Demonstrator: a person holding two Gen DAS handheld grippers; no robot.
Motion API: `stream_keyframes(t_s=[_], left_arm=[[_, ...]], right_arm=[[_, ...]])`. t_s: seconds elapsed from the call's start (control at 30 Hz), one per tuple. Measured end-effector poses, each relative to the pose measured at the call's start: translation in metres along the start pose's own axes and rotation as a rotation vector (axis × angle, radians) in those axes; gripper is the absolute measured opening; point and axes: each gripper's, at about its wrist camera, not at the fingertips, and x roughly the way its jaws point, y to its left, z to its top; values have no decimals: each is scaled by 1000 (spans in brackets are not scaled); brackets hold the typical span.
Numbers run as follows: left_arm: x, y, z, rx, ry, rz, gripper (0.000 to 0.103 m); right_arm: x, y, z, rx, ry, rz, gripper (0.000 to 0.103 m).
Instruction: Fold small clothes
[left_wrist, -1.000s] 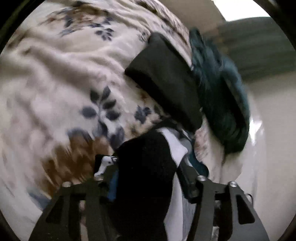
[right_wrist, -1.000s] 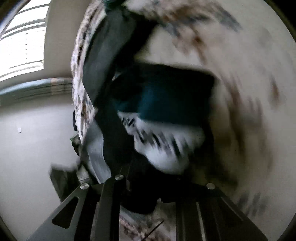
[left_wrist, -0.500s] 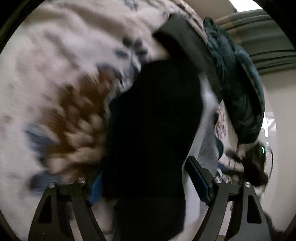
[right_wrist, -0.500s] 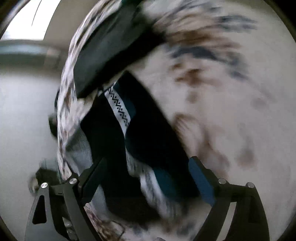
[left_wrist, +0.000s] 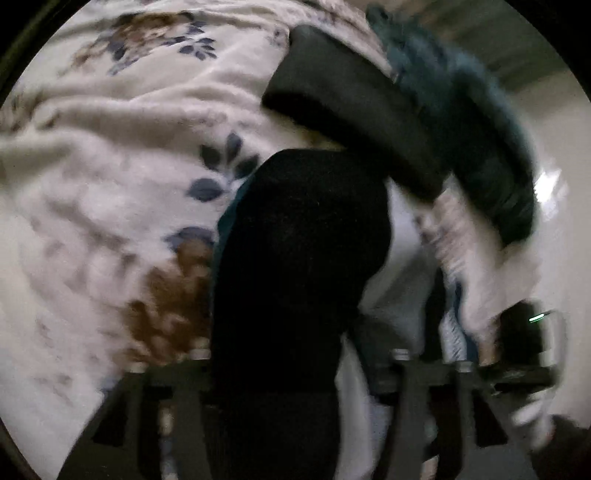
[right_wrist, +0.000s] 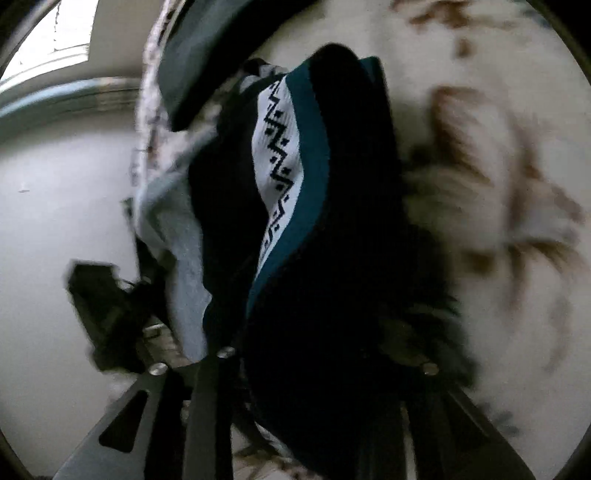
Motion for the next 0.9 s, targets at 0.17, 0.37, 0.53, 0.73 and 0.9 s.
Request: stream_keyframes(t_s=[0.17, 0.37, 0.53, 0.73, 0.9], left_arm=[[-30, -17, -23, 31, -87, 205, 65], [-55, -4, -62, -72, -148, 425, 84], [-43, 40, -114, -193, -81, 560, 85], [-14, 89, -142, -338, -25, 486, 100], [2, 95, -139, -327, -38, 518, 103]], right_arm=[[-40, -21, -6, 57, -158, -197, 54], [-48, 4, 29, -15, -291, -224, 58], [-15, 25, 78, -106, -277, -302, 54], [-36, 51, 64, -238, -410, -390, 6], [-79, 49, 66, -207, -522, -410, 5]])
